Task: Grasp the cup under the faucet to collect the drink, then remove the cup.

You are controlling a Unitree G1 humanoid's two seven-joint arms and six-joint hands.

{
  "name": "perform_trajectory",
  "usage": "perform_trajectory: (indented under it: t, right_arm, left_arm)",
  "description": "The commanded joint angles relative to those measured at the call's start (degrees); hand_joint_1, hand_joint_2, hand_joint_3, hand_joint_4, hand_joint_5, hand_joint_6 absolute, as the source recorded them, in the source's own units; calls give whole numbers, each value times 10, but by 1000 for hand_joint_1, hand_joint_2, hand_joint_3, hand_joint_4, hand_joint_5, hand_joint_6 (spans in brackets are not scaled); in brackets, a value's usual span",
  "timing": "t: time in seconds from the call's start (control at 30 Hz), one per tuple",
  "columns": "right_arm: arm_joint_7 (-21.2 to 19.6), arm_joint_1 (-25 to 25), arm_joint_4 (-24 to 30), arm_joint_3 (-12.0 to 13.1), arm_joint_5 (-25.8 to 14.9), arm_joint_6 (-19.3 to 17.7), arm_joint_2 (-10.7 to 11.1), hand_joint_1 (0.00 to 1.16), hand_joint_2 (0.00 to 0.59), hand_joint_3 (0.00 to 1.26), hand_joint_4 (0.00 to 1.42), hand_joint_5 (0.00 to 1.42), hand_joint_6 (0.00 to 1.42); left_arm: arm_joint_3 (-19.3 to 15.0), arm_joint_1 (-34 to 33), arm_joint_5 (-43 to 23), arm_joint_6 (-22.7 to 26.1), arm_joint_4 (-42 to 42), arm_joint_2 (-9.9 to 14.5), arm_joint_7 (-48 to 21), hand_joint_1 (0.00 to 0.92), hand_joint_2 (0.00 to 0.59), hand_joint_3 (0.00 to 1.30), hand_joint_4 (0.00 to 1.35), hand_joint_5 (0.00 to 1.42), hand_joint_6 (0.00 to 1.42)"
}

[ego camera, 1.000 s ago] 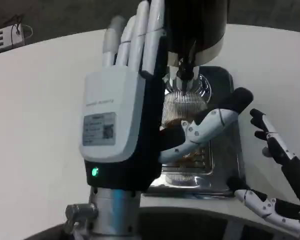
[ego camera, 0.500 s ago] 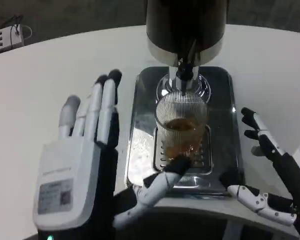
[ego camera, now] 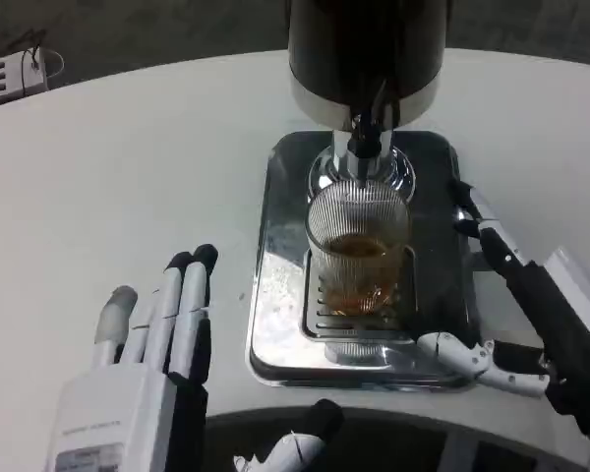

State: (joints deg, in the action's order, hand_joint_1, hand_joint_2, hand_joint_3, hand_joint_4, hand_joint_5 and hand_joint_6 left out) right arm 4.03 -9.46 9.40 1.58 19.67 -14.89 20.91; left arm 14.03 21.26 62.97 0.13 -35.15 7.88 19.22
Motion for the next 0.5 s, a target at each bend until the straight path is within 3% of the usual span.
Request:
perform_trajectory:
  t: [0.03,0.5]
  right_arm:
    - [4,-32,-32,-9,-11,16,-9,654,208,0,11,86,231]
    - [19,-89,-95,-39,-43,4,-19,727,176,0,30,106,231]
  left_arm:
    - [-7,15,-11,-10,3,6,-1,0,116,0,0,110,0]
    - [-20,42,-19,-19,-17,17,-25,0,116,0,0,122,0]
